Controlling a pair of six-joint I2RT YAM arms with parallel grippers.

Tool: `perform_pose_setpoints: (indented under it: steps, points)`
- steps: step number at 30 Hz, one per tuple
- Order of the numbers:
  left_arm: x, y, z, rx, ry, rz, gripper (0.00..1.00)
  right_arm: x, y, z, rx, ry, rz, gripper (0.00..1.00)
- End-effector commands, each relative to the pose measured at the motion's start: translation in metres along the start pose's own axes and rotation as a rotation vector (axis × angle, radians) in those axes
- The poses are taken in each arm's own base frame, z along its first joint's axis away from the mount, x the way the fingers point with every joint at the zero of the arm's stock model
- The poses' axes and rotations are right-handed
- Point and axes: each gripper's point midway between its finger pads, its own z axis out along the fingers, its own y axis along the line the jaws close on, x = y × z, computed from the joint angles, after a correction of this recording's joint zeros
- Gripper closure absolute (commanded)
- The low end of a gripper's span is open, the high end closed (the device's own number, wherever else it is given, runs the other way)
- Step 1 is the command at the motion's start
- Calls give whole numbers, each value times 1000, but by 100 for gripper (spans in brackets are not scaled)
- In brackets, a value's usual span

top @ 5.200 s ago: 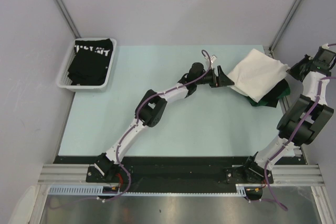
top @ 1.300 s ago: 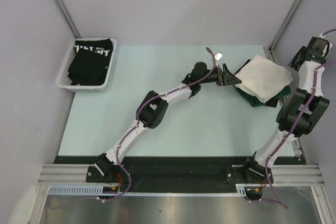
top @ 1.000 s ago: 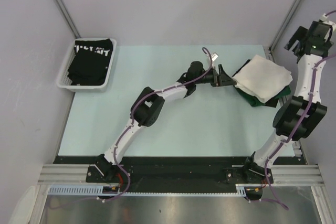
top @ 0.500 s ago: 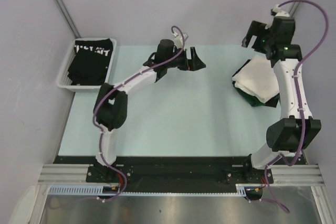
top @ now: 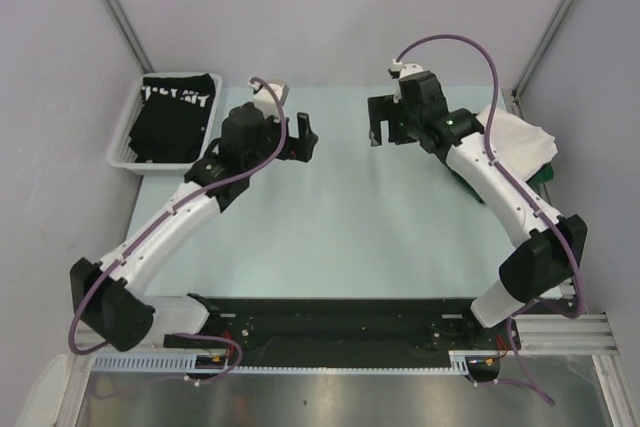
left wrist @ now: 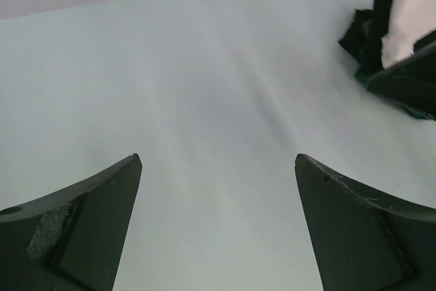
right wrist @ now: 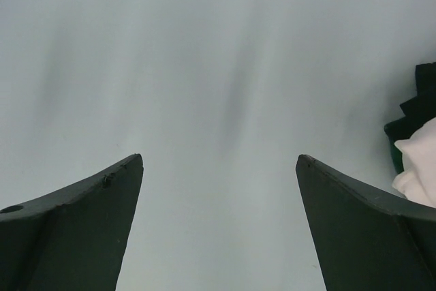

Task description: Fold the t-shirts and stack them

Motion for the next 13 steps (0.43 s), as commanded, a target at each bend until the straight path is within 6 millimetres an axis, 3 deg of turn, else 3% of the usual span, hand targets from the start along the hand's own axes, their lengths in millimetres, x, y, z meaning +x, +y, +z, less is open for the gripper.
perform_pose_setpoints:
  steps: [1, 2, 9, 13]
  points:
    - [11, 45, -17, -235, -26, -20, 1, -20, 8, -1, 46, -78, -29, 0]
    - [18, 57, -21, -298, -24, -26, 0, -20, 11, 0, 32, -77, -32, 0]
    - [34, 84, -49, -436, -38, -32, 1, -24, 22, 3, -3, -83, -89, 0]
    - [38, 93, -61, -464, -78, -11, 1, -28, 17, 1, 28, -94, -73, 0]
